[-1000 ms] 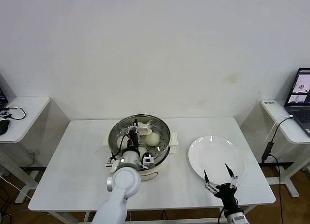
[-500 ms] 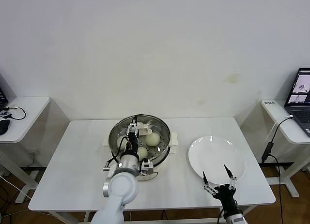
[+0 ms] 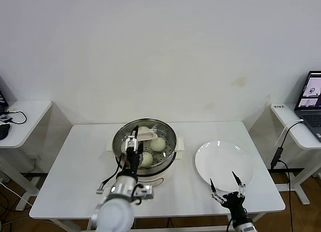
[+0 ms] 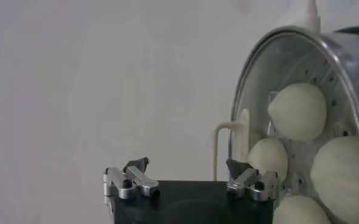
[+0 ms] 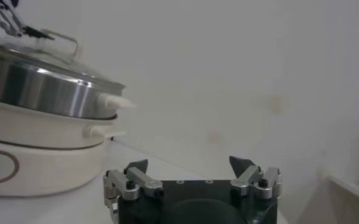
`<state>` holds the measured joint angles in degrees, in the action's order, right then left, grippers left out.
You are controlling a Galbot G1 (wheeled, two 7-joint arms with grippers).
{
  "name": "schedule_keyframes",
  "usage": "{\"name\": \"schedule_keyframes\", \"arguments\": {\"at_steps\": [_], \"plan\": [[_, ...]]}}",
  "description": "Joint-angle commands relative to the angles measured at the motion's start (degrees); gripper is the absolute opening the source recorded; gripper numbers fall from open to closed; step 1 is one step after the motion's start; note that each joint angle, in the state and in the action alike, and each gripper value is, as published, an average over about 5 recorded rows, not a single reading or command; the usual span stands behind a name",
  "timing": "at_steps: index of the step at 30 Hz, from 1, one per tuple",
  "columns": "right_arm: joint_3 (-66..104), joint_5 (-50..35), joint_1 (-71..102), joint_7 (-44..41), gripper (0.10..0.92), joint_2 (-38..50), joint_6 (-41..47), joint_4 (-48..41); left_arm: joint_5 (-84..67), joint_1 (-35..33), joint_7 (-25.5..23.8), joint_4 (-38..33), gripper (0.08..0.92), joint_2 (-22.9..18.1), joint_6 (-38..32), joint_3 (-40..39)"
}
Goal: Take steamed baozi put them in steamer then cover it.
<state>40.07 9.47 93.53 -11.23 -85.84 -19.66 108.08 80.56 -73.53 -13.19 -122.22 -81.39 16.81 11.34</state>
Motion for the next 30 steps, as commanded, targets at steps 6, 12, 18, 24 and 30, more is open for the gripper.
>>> {"name": "schedule_keyframes", "arguments": {"at_steps": [6, 12, 18, 24, 30], "plan": [[-0.8, -5.4, 0.9, 0.0, 0.822, 1.5, 1.5, 1.4, -93.0, -25.7, 25.8, -13.6, 0.823, 5.6, -12.2, 25.1], [-1.2, -8.1, 4.6, -0.9, 0.823, 4.4, 4.3, 3.7, -96.8, -32.8, 24.5, -11.5, 0.823, 5.1, -16.6, 27.1], [0.3, -11.6, 7.1, -1.4, 0.823, 7.7, 7.5, 5.4, -93.9, -36.2, 23.6, -7.4, 0.823, 3.5, -22.9, 25.6], [0.4, -11.4, 8.3, -1.6, 0.823, 8.2, 8.5, 5.6, -91.2, -37.4, 22.3, -4.0, 0.823, 2.3, -27.9, 24.4], [-0.3, -10.9, 8.5, -1.8, 0.823, 8.0, 8.4, 5.5, -91.3, -37.5, 21.6, -1.8, 0.823, 2.1, -29.9, 24.4]]}}
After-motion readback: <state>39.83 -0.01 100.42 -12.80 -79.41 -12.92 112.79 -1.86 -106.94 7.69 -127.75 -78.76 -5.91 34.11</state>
